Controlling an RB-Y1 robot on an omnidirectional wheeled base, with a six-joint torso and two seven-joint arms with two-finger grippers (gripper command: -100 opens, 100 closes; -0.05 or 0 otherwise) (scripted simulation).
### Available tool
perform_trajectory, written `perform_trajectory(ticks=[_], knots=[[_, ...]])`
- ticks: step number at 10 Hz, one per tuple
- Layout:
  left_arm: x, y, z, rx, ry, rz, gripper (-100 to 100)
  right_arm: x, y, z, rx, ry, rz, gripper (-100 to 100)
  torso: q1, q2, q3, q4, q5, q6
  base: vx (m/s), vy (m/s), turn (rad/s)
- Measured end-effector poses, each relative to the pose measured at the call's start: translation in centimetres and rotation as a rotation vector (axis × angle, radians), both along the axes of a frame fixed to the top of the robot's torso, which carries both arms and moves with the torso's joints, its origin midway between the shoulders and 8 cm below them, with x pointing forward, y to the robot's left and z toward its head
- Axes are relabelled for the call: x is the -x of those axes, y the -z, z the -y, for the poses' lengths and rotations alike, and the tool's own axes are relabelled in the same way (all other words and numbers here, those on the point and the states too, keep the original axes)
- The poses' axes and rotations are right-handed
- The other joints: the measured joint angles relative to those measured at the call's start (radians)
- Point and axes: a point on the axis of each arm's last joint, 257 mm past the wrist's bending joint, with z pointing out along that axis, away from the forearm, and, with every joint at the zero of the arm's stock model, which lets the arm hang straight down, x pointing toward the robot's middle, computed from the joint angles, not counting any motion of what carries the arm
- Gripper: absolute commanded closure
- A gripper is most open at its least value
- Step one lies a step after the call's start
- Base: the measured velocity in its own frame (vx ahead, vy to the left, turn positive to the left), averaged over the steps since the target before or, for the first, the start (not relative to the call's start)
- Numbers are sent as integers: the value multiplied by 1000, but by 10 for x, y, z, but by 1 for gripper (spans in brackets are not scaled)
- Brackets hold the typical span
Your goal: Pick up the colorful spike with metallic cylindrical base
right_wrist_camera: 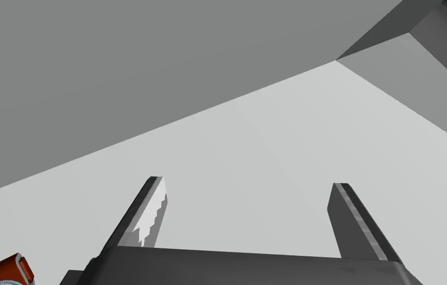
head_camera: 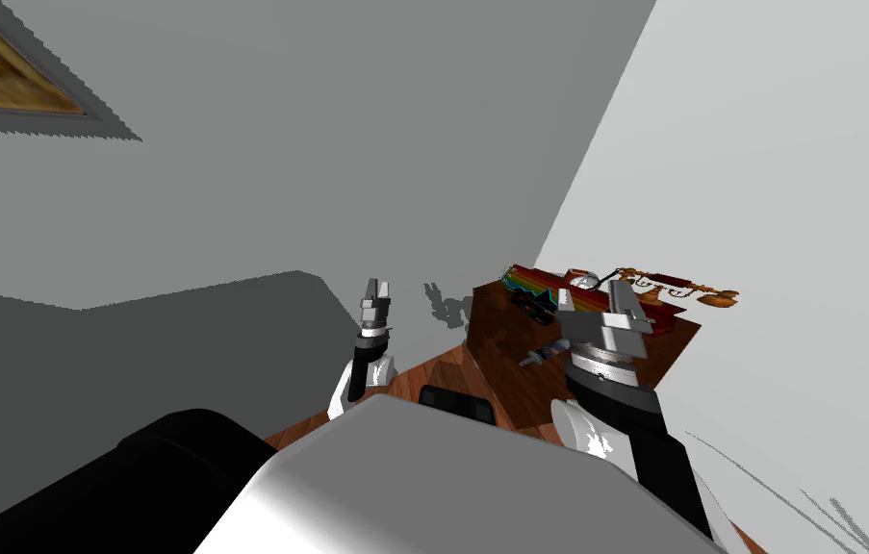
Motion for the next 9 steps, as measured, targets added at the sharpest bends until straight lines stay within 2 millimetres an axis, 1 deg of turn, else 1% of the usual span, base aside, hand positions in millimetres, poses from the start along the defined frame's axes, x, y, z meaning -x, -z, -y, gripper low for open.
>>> perform_trajectory(ticks=[1, 3, 5, 6, 7, 8, 9], knots=[[0, 0, 0, 0, 0, 0, 0, -4, 6, -4, 39, -4, -21, -100, -1, 2, 1, 0, 0, 0, -59, -23, -26], [0, 0, 0, 0, 0, 0, 0, -14, 21, -18, 132, -6, -78, -100, -2, 5, 3, 1, 0, 0, -85, -19, -19], [0, 0, 0, 0, 0, 0, 0, -27, 36, -31, 231, -2, -139, -100, -2, 6, 4, 1, 0, 0, -81, -18, -8], [0, 0, 0, 0, 0, 0, 0, -30, 42, -33, 263, 5, -160, -100, -1, 5, 3, 1, 0, 0, -65, -26, -9], [0, 0, 0, 0, 0, 0, 0, -31, 52, -39, 303, 8, -186, -100, -2, 5, 3, 1, 0, 0, -49, -21, -4], [0, 0, 0, 0, 0, 0, 0, -33, 57, -41, 332, 13, -198, -100, -2, 4, 2, 1, 0, 0, -56, -21, -6], [0, 0, 0, 0, 0, 0, 0, -38, 65, -46, 374, 19, -221, -100, -2, 4, 2, 1, 0, 0, -45, -14, 0]])
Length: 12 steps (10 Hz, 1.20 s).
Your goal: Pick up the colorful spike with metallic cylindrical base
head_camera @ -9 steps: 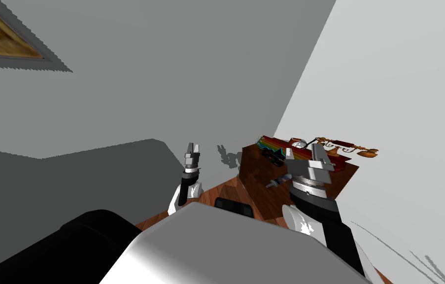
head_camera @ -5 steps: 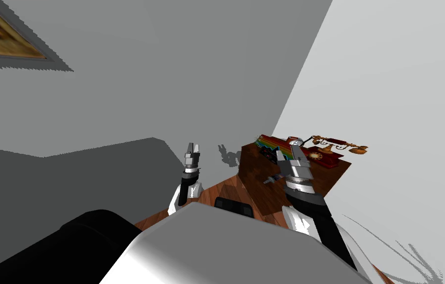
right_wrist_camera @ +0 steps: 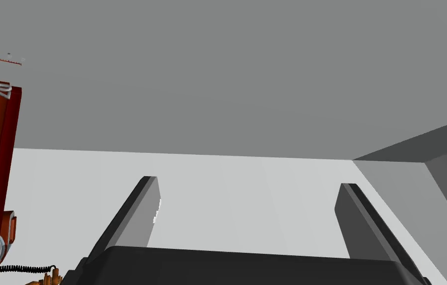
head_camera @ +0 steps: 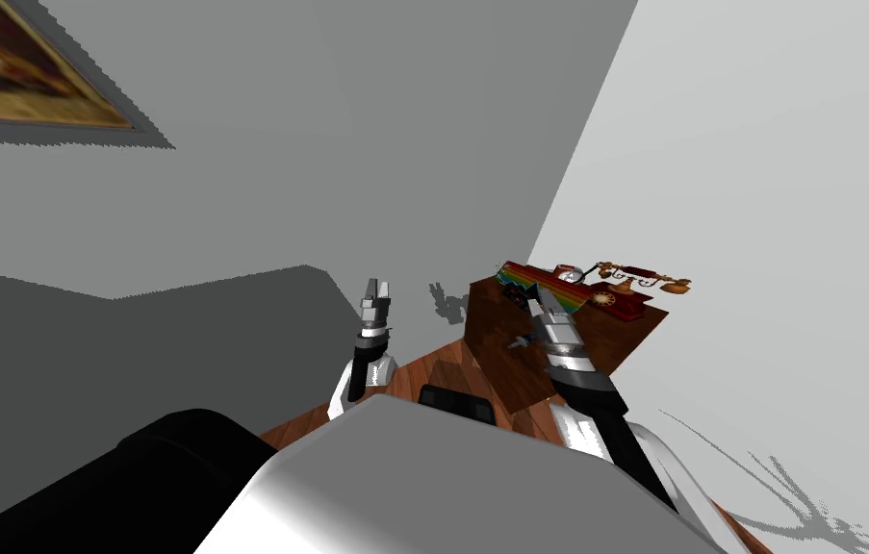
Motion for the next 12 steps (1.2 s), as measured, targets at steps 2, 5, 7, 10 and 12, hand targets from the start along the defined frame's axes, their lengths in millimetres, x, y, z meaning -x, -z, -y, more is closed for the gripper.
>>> perform_trajectory(ticks=[2, 5, 7, 10, 12], knots=[[0, 0, 0, 0, 0, 0, 0, -3, 15, -5, 72, 13, -40, -100, 0, 0, 0, 0, 0, 0, -51, -25, -2], [0, 0, 0, 0, 0, 0, 0, -14, 39, -12, 183, 32, -91, -100, 0, 0, 0, 0, 0, 0, -59, -20, 4], [0, 0, 0, 0, 0, 0, 0, -20, 56, -16, 266, 50, -132, -100, 0, 0, 0, 0, 0, 0, -56, -30, 8], [0, 0, 0, 0, 0, 0, 0, -27, 87, -19, 404, 74, -191, -100, 0, 0, 0, 0, 0, 0, -54, -26, 16], [0, 0, 0, 0, 0, 0, 0, -30, 106, -22, 494, 90, -224, -100, 0, 0, 0, 0, 0, 0, -55, -25, 21]])
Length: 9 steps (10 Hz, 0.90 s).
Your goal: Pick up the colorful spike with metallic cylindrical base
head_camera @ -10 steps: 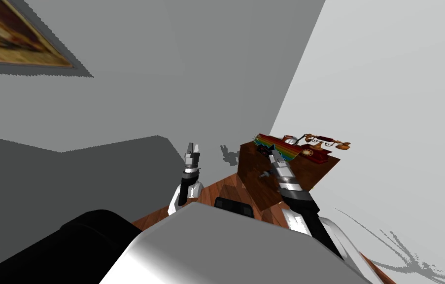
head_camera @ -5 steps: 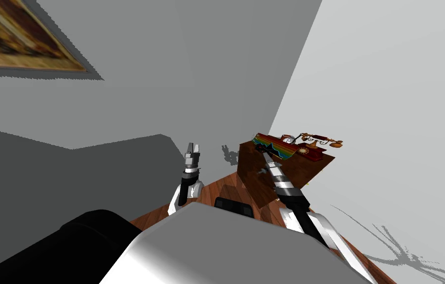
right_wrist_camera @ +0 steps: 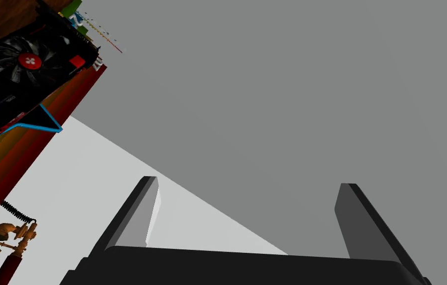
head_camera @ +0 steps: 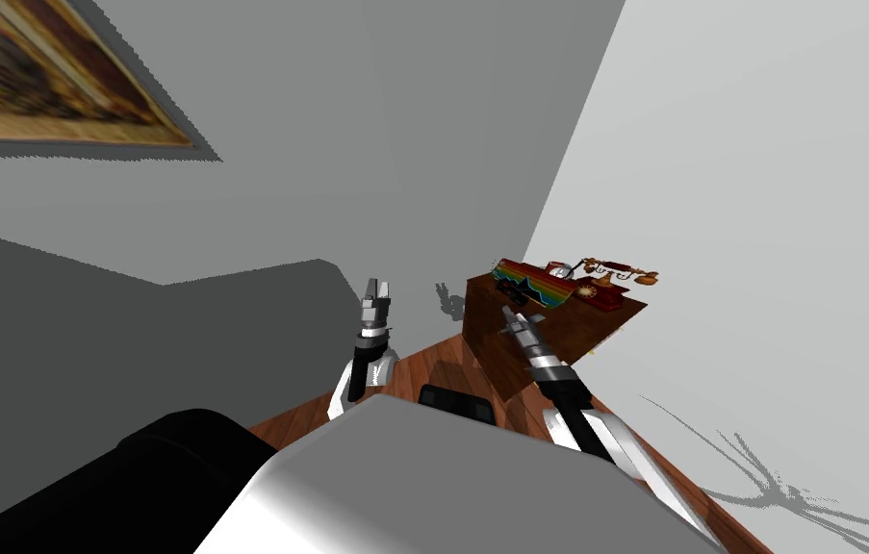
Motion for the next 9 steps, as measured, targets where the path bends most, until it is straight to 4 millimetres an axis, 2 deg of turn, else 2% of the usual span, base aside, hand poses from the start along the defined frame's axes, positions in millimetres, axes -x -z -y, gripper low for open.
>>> perform_trajectory(ticks=[2, 7, 9], knots=[[0, 0, 0, 0, 0, 0, 0, -1, 9, 0, 66, 13, -16, -100, 1, -2, -1, 0, 0, 0, -22, -17, 13], [0, 0, 0, 0, 0, 0, 0, -4, 53, 1, 306, 47, -89, -100, -1, -1, 0, 0, 0, 0, -44, -37, 39], [0, 0, 0, 0, 0, 0, 0, -5, 63, 2, 378, 57, -98, -100, 1, -2, -1, 0, 0, 0, -23, -11, 27]])
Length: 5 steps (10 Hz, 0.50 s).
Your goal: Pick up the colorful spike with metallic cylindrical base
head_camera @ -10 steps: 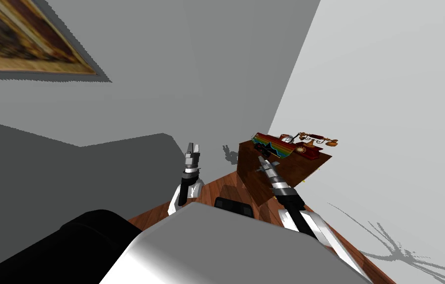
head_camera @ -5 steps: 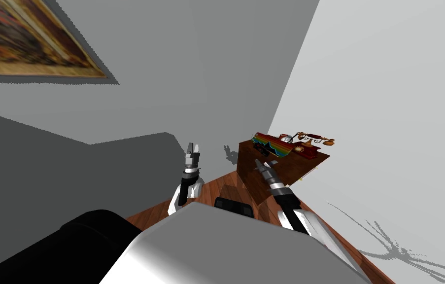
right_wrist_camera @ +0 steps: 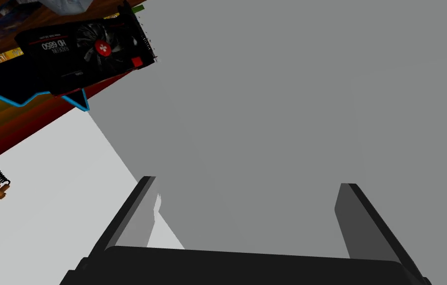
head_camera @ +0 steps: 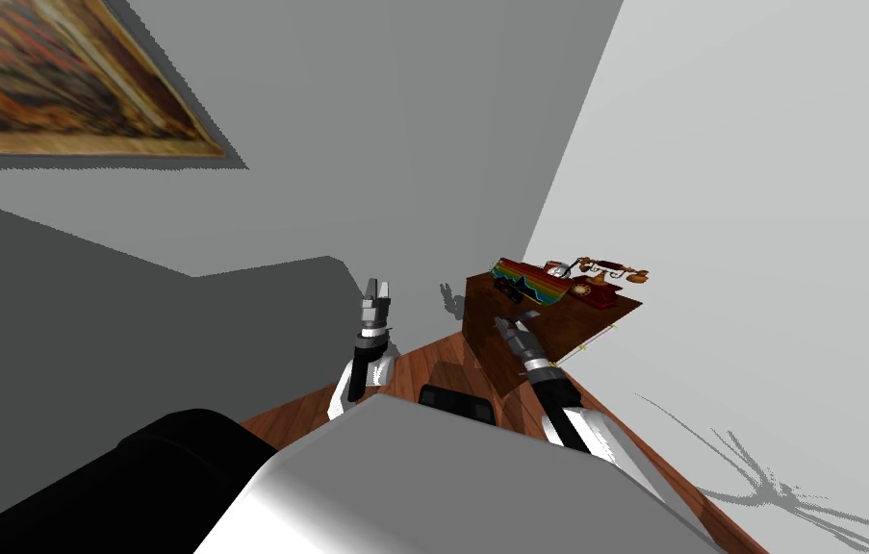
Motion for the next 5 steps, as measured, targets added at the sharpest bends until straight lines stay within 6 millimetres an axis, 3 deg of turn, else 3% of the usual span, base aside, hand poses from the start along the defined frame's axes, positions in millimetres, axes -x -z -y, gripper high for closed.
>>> perform_trajectory(ticks=[5], knots=[[0, 0, 0, 0, 0, 0, 0, 0, 32, 6, 222, 22, -40, -100, 0, -1, 0, 0, 0, 0, -29, -27, 43]])
